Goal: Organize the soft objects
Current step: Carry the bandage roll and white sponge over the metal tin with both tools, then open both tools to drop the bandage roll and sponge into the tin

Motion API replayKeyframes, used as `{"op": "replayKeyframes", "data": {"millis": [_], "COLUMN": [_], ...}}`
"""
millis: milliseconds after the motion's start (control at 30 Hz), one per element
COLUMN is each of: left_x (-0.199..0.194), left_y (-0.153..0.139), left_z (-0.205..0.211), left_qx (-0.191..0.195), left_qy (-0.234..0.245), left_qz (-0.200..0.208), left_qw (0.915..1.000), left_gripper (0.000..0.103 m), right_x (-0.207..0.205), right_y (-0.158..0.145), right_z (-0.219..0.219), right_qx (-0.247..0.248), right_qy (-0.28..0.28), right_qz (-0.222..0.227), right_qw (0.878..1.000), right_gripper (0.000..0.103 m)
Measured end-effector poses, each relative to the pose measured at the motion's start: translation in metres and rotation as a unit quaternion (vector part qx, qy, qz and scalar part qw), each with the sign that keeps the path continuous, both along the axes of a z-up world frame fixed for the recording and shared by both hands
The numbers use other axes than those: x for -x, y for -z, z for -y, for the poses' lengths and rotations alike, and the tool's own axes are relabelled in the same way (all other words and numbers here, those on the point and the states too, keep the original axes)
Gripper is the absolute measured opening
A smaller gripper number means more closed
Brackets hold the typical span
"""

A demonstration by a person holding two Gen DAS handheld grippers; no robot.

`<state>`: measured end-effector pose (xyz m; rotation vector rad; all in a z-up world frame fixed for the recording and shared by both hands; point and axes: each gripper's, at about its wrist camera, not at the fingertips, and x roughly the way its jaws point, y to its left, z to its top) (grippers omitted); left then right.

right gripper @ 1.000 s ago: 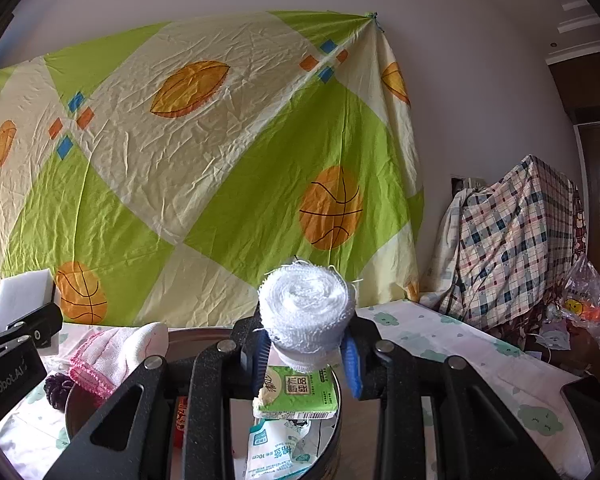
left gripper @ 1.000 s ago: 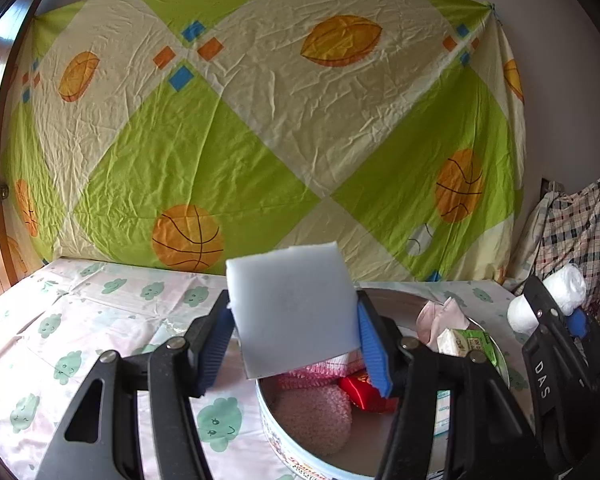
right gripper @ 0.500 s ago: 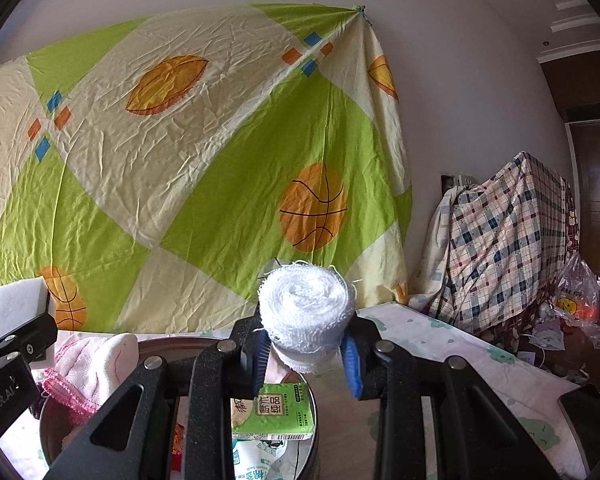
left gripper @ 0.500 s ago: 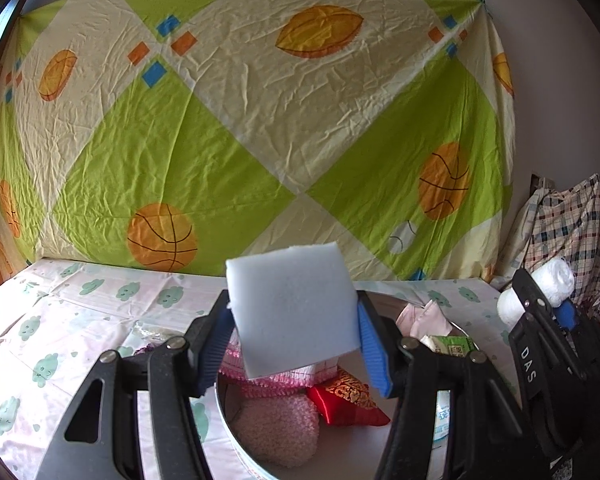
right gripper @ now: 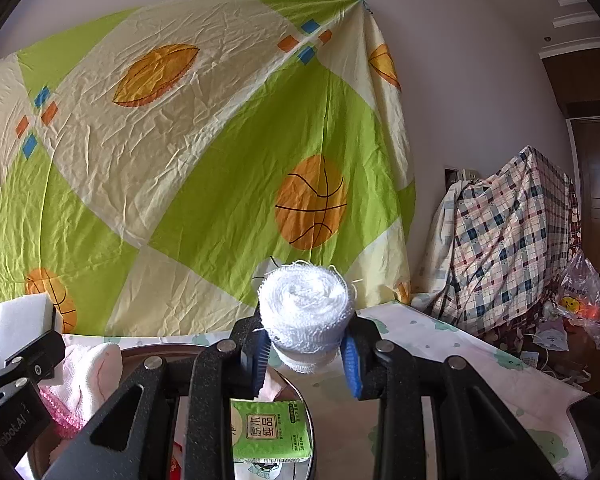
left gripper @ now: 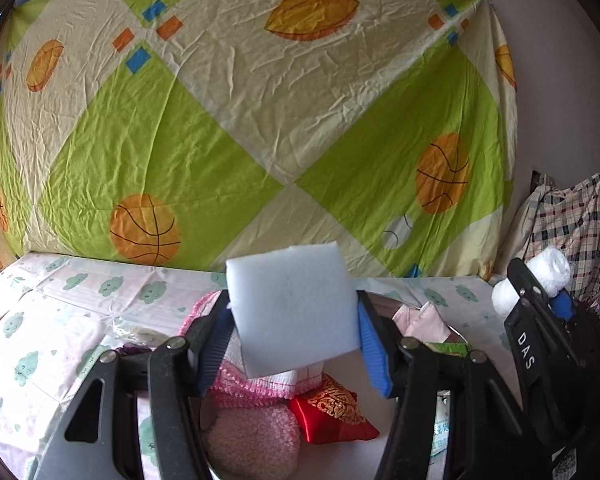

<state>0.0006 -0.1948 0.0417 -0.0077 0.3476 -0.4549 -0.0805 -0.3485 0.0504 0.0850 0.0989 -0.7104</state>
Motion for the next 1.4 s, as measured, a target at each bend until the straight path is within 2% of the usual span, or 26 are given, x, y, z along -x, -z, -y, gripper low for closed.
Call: {"op": "replayKeyframes", "data": {"millis": [500,633,767,933,1100,1233,1400], "left_x": [-0.017,-0.028,-0.036,-0.048,-0.042,-0.042,-0.038], "left_y": [-0.003,-0.006,-0.009,-0.005,-0.003,0.003,0.015], "left_z": [0.010,0.005,-0.004,-0.004,0.010,0.018,0.034], "left_qx": [-0.007,-0.002,0.007,0.024,-0.019,-0.042,-0.095], "left_qy": [-0.001,0.004,0.014,0.034,0.032,0.044,0.052], "left_qz": [-0.005,-0.022,-0.030,-0.070,-0.059,-0.079,-0.092], "left_qw": [1.0000,0.9998,0.9994,0.9967,0.9976,0.9950,0.9898], "left_gripper": [0.058,0.058,0.058,0.058,0.058,0.058,0.058], "right_x": [-0.009,-0.014,-0.029,-0.068,-0.100,-0.117,-0.128], "right_y": [-0.004,-0.010,-0.017,-0.019,-0.008,0.005,0.013], "right_z": [0.004,0.007,0.017,0.038,0.047,0.047,0.046], "right_qx": [-0.005,-0.018,-0.048,-0.142,-0.211,-0.237,-0.260], "right_qy": [-0.010,-0.032,-0.085,-0.164,-0.195,-0.198,-0.208], "right_qz": [-0.002,-0.007,-0.033,-0.096,-0.150,-0.185,-0.203], "right_qw": [1.000,0.999,0.995,0.971,0.946,0.933,0.921], "right_gripper": [0.033,0.033,0.033,0.033,0.033,0.033,0.033]}}
